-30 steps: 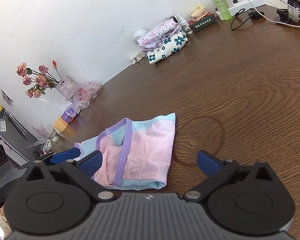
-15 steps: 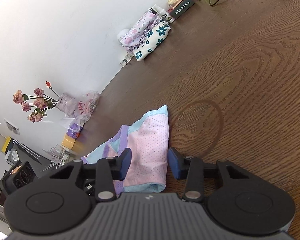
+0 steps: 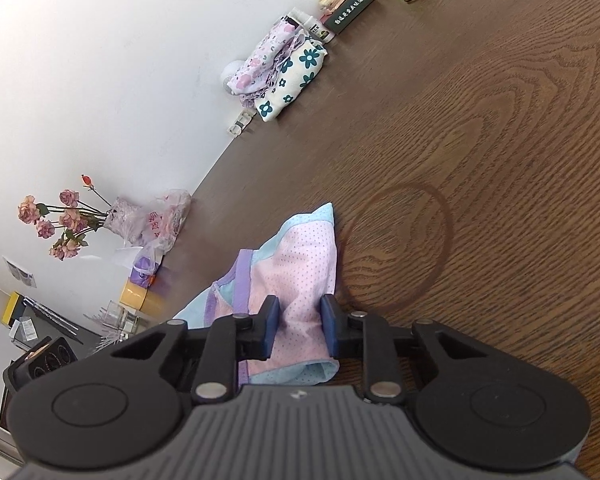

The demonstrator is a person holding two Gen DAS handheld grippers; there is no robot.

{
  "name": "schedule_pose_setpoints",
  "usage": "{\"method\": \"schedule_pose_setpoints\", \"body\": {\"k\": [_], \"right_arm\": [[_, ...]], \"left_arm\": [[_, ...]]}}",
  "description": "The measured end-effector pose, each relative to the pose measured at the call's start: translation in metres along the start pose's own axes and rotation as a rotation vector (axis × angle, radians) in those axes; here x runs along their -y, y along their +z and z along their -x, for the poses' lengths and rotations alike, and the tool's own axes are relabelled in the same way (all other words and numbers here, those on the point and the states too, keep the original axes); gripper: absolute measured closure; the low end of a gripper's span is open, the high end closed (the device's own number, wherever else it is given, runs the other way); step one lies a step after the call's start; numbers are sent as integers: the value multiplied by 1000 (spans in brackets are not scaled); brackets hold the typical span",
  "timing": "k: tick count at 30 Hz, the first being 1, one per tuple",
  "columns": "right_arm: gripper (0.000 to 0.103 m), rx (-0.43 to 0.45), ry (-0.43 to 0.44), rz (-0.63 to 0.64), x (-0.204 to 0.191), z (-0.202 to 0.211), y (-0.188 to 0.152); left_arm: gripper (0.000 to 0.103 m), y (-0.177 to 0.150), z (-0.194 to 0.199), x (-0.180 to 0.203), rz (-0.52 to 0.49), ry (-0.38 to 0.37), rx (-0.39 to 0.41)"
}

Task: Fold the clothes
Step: 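Grasp the folded bundle's pink corner with the right gripper and lift it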

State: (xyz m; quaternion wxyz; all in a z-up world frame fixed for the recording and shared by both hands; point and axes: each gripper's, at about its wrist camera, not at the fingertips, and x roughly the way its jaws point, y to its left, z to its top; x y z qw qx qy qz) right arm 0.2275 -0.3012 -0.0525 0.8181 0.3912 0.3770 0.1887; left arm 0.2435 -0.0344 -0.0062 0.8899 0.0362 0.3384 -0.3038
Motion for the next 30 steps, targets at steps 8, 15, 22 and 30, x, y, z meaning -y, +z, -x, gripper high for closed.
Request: {"method": "schedule_pose_setpoints", "body": {"k": [8, 15, 22, 30], "right_arm": [[97, 33, -76, 91, -5, 19, 13], [97, 74, -269, 314, -25, 57, 41], [97, 84, -330, 612, -85, 58, 35], [97, -14, -267, 887, -152, 7, 1]], "left_arm": [[76, 10, 23, 8, -49, -2, 64], [79, 19, -1, 28, -128, -69, 21], [84, 23, -40, 51, -178, -75, -20], [63, 7, 4, 19, -64, -49, 28]]}}
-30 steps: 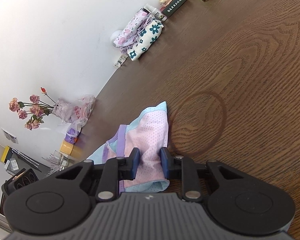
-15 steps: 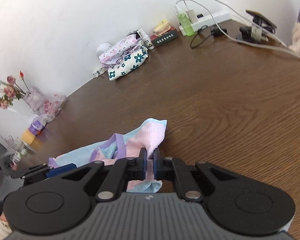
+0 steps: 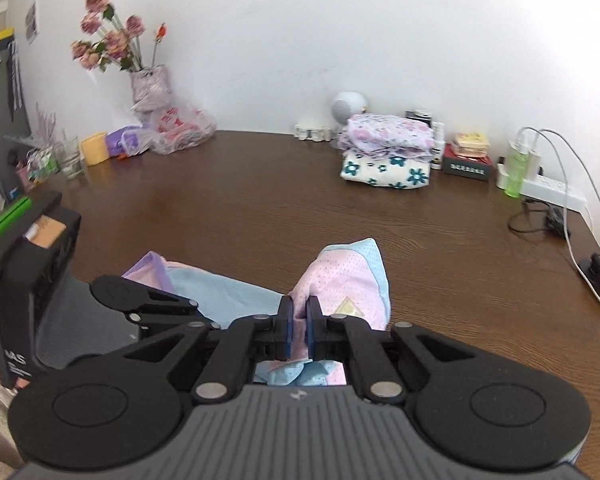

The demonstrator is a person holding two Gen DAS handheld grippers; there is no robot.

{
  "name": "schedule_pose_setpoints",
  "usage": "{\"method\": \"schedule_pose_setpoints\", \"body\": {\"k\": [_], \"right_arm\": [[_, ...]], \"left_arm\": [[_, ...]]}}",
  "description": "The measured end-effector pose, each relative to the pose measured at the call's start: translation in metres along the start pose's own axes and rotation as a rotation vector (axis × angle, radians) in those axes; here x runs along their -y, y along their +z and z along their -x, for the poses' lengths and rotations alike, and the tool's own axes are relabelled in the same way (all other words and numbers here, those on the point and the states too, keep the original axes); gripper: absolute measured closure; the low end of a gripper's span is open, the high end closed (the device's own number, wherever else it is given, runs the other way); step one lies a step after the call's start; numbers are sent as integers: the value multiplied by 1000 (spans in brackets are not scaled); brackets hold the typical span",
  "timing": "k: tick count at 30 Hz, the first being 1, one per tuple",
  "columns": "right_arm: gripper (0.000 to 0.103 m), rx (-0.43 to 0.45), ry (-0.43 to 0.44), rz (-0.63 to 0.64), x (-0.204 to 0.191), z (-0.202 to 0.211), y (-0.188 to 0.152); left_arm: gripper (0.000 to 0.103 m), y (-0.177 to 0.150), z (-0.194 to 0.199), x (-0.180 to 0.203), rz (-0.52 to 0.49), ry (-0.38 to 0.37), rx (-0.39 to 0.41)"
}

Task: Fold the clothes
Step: 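Grasp the folded bundle's pink corner with the right gripper and lift it, then fold the lifted pink flap over the bundle with the right gripper and release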

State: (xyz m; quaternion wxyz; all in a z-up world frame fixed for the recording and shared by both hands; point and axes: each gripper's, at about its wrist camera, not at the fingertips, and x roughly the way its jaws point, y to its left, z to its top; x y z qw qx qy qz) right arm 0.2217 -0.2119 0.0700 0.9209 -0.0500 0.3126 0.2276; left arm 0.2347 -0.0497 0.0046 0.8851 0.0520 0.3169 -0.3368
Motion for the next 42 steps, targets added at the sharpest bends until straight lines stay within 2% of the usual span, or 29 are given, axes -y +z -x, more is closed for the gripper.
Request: {"method": "schedule_pose_setpoints", "body": {"k": [5, 13, 22, 24, 27, 28, 31, 33, 35, 36, 42], "right_arm": [[97, -55, 39, 135, -42, -24, 4], [97, -146, 78, 149, -68, -55, -10], [94, -144, 120, 9, -57, -68, -21], [89, -142, 147, -44, -52, -69, -22], [71, -86, 215, -160, -34, -52, -21], [70, -55, 226, -199, -26, -43, -20], [70, 27, 216, -298, 0, -20, -20], [70, 53, 156, -321, 16, -12, -25], [70, 48, 89, -318, 25, -12, -32], [70, 41, 87, -316, 26, -14, -36], [70, 12, 61, -283, 22, -23, -55]], "left_arm": [[65, -19, 39, -27, 33, 130, -8], [66, -36, 49, -45, 69, 153, -32], [64, -38, 51, -44, 72, 150, -29], [63, -37, 52, -44, 86, 155, -28], [60, -35, 55, -46, 112, 163, -25], [59, -35, 55, -47, 122, 167, -23], [59, -28, 58, -49, 156, 178, 10], [61, -19, 61, -45, 157, 161, 53], [62, -10, 60, -35, 126, 134, 80], [62, -6, 58, -29, 102, 123, 84], [62, 2, 31, -4, 7, 100, 31]]}}
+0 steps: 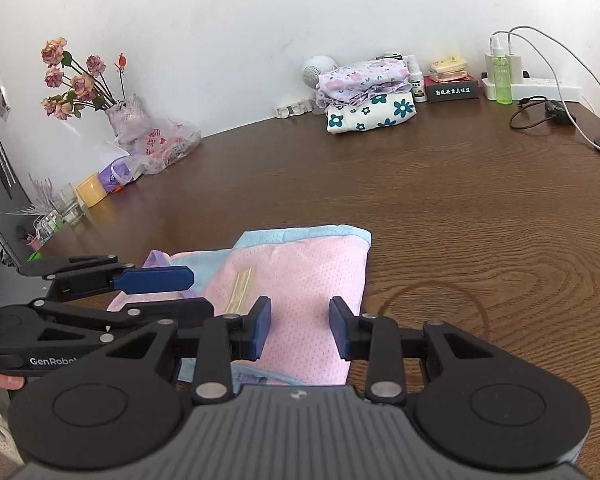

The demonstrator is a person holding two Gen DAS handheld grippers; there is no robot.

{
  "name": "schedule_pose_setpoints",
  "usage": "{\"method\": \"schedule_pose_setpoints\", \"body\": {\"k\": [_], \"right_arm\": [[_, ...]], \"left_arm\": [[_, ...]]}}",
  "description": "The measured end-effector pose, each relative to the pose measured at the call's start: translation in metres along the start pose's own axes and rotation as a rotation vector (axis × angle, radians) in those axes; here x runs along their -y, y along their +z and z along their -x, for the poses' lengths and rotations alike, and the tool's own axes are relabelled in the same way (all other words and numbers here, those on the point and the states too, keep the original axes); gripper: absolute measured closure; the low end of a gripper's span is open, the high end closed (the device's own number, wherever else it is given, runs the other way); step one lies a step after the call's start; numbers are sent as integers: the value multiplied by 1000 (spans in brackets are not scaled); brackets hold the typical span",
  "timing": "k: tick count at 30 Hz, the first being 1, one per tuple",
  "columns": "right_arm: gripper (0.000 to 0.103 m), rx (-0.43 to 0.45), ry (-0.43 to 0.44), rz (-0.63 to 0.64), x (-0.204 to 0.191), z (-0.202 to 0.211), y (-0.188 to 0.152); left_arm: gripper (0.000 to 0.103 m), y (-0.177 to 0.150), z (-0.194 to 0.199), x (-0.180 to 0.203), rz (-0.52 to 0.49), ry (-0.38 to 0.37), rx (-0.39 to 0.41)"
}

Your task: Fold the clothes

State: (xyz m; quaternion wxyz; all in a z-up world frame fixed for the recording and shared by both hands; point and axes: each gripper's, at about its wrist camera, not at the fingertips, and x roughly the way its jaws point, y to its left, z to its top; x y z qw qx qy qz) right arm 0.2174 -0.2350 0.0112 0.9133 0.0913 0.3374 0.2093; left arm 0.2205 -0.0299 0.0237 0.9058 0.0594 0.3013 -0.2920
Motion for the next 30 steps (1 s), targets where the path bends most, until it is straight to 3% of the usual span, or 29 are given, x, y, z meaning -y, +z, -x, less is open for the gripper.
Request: {"method": "schedule_pose_setpoints", "body": {"k": [5, 14, 16, 20, 22, 24, 26, 27, 30], "right_arm": [[70, -22, -19, 56, -6, -7, -9], [66, -12, 9, 25, 0, -6, -11], [48, 3, 25, -33, 9, 0, -11], [34, 20, 38, -147, 31, 11, -13], [22, 19, 51, -190, 40, 16, -17], [19, 12, 70, -221, 45, 20, -20], [10, 4, 87, -243, 47, 22, -24], [0, 3, 94, -249, 46, 23, -26], [0, 0, 110, -238, 40, 22, -27]], "left_arm": [[63, -8, -14, 2, -1, 20, -58], [61, -10, -11, 2, 3, 42, -54], [52, -9, -5, 1, 19, 51, -34], [42, -13, 3, -6, 71, 76, -18], [26, -16, 8, -8, 100, 77, -13], [11, -19, 15, -10, 148, 77, 1], [7, -21, 21, -10, 200, 73, 17], [4, -22, 24, -11, 227, 64, 21], [3, -23, 27, -10, 259, 38, 35]]}}
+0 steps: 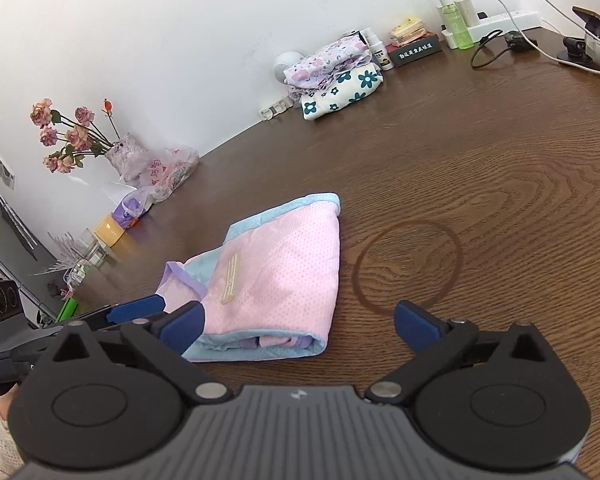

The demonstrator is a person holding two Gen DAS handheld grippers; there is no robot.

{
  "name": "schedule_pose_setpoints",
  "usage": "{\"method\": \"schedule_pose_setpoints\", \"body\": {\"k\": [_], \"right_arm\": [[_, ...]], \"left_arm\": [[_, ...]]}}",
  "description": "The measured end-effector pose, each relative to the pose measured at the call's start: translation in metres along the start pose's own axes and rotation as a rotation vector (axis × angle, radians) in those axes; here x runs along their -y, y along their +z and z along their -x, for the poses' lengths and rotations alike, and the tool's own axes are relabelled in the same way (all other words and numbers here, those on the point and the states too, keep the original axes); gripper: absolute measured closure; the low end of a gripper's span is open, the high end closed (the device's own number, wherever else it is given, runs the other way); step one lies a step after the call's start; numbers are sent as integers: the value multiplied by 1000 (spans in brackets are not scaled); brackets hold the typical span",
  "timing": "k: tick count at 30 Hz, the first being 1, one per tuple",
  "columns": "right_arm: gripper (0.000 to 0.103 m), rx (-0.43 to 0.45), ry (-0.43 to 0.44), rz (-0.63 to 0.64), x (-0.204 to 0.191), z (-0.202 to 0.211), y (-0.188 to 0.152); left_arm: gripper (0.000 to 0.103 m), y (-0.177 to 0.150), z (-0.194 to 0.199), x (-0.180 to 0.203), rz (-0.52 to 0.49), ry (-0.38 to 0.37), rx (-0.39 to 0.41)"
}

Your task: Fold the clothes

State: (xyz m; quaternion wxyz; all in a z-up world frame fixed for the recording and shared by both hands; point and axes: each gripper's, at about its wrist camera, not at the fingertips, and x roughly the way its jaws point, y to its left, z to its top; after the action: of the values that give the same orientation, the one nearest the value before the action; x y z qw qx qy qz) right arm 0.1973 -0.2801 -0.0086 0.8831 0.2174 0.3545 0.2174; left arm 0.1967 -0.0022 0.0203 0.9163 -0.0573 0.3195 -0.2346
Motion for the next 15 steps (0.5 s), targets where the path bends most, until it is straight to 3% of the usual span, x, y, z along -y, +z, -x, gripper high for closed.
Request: {"method": "schedule_pose_setpoints", "body": {"k": [2, 5, 7, 8, 10, 12, 15], "right_arm": [[0, -3, 6, 6, -2, -3, 0], [1, -8, 28, -24, 1, -8, 2], [3, -9, 45, -53, 5, -10, 3], [4, -10, 49, -68, 8, -12, 3], [11, -5, 58, -95, 12, -14, 3], [17, -3, 62, -108, 15, -15, 4], [17, -3, 63, -107, 15, -17, 5]], "left_arm": [[3, 2, -1, 5, -41, 5, 12], [16, 6, -4, 14, -124, 17, 25], [41, 9, -12, 20, -189, 26, 13], [48, 10, -16, 22, -217, 32, 5], [75, 10, -25, 24, -260, 45, -18], [76, 11, -33, 26, -293, 56, -40], [74, 12, -37, 18, -253, 50, -62]]}}
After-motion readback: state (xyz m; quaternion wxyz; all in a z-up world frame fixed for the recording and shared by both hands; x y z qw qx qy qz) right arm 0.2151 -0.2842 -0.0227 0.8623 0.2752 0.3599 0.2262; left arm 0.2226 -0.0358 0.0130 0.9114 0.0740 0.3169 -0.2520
